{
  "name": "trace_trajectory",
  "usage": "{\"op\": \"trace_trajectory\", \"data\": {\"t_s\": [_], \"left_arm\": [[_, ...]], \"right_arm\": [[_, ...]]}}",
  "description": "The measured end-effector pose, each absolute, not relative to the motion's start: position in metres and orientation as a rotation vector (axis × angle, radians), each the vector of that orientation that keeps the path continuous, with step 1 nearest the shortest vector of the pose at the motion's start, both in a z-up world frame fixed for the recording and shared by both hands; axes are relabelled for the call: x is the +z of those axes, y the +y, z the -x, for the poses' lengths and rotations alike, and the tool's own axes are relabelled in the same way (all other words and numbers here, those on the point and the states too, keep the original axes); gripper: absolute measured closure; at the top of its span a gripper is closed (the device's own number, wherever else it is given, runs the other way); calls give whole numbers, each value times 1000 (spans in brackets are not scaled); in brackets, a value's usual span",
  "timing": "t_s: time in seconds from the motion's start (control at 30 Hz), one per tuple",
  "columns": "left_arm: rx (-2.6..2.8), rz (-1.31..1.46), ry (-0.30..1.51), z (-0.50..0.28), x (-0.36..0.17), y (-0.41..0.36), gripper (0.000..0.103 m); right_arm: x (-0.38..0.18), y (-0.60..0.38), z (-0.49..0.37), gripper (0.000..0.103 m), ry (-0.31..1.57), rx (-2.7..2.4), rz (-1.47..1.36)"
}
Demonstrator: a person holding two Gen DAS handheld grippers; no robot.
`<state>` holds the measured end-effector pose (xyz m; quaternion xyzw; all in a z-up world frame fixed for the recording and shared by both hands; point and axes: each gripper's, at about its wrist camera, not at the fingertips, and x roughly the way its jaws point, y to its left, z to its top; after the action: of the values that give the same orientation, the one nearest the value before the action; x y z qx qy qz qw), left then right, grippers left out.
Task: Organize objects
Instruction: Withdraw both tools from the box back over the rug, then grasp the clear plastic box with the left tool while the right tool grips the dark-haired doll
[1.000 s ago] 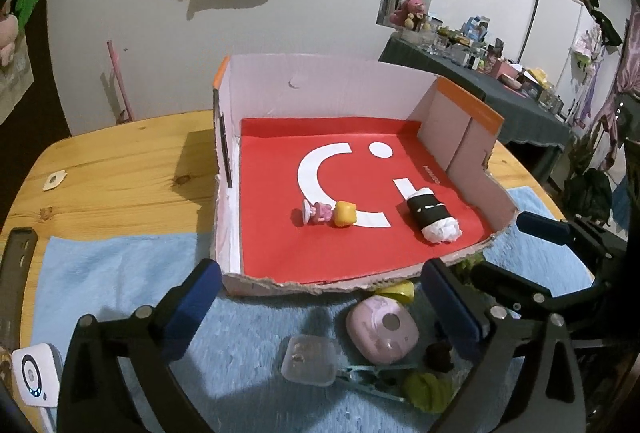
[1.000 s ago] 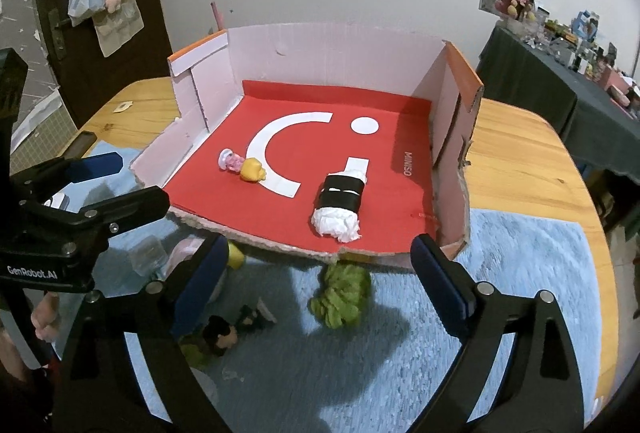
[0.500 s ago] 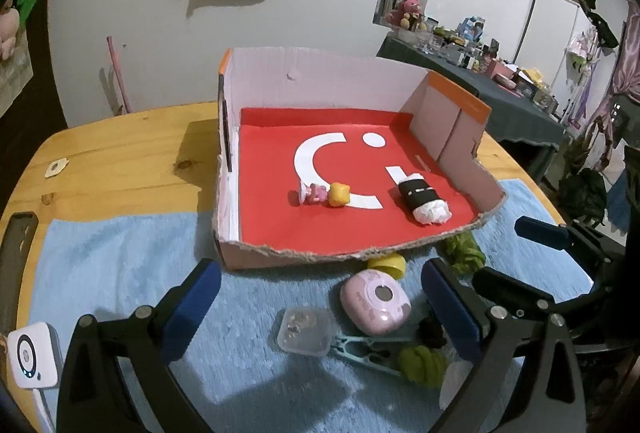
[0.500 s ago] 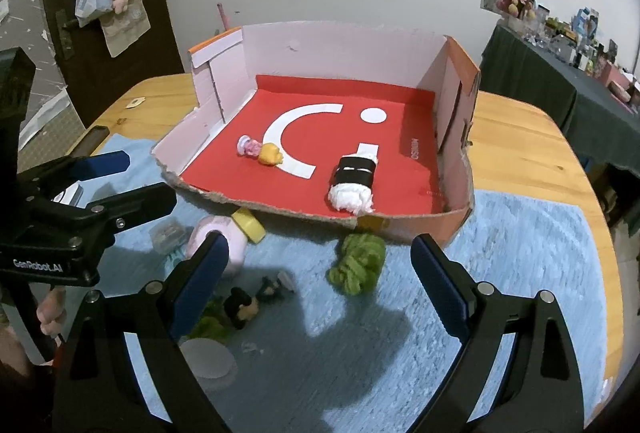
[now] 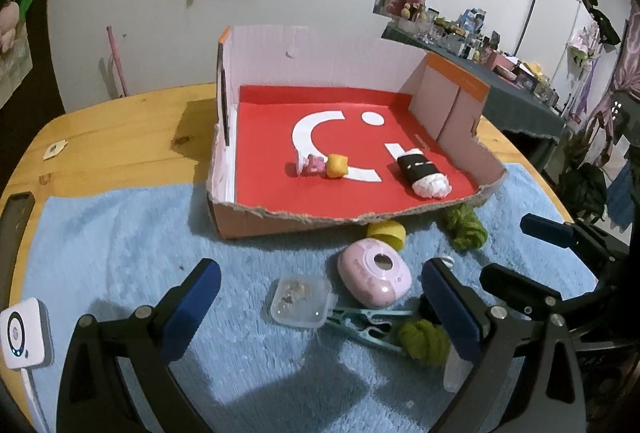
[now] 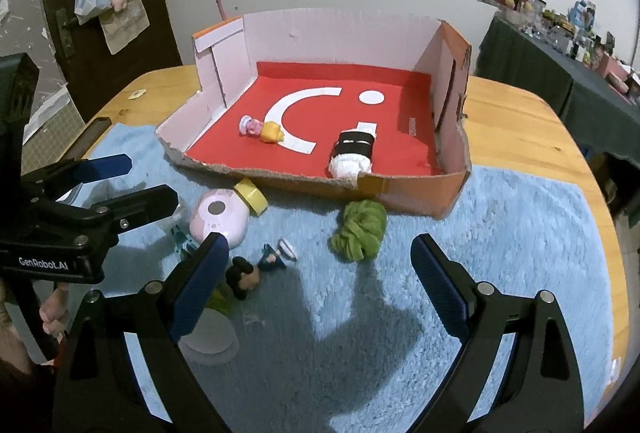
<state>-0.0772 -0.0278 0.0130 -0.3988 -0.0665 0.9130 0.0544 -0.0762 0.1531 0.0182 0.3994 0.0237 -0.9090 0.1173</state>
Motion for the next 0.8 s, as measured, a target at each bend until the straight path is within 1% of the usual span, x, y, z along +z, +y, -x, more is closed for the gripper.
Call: {"op": "trace_trajectory", "data": {"t_s": [0.47, 0.8], "left_arm": [[2761, 1262, -213, 72, -4, -31, 1], [2772, 1276, -209, 70, -11, -36, 1]], "right_arm": [[5, 152, 73, 10, 67, -2639, -1202], [-6, 144, 71, 10, 104, -2613, -1219]]}}
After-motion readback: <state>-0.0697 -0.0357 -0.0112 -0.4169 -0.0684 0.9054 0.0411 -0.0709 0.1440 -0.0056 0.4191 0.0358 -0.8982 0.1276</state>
